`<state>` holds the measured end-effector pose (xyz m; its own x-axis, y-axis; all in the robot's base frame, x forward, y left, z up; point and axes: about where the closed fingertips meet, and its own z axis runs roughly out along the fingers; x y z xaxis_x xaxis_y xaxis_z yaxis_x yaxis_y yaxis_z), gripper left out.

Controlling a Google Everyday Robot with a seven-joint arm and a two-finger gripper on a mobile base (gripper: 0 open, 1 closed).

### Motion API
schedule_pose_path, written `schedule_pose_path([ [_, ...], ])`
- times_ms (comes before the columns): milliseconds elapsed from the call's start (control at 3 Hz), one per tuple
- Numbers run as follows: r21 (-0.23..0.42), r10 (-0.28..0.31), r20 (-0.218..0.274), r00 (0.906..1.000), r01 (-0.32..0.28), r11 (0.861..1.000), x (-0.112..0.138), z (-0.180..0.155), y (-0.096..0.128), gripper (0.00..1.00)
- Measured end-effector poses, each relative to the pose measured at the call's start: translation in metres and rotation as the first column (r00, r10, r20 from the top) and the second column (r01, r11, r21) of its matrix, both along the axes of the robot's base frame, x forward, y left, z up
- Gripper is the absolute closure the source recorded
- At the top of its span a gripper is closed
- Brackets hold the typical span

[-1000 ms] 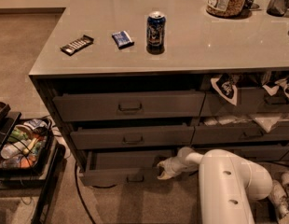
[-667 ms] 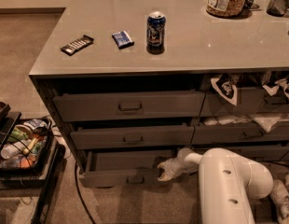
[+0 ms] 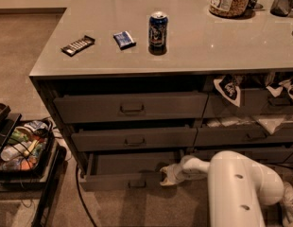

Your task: Open bottom drawer

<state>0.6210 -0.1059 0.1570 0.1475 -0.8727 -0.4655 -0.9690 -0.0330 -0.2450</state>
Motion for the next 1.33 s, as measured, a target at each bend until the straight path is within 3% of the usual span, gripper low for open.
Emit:
schedule_pose_path([
  [667, 0.043, 0.046, 0.158, 0.9864, -0.054, 0.998, -0.0174, -0.0002, -0.0075, 0.55],
  [1000, 0.038, 0.068, 0.188, 0.9798, -0.076, 0.996, -0.0142, -0.0002, -0.0088, 0.36],
  [1333, 0.038, 0.068, 0.188, 0.9798, -0.076, 0.996, -0.0143, -0.0002, -0.0088, 0.13],
])
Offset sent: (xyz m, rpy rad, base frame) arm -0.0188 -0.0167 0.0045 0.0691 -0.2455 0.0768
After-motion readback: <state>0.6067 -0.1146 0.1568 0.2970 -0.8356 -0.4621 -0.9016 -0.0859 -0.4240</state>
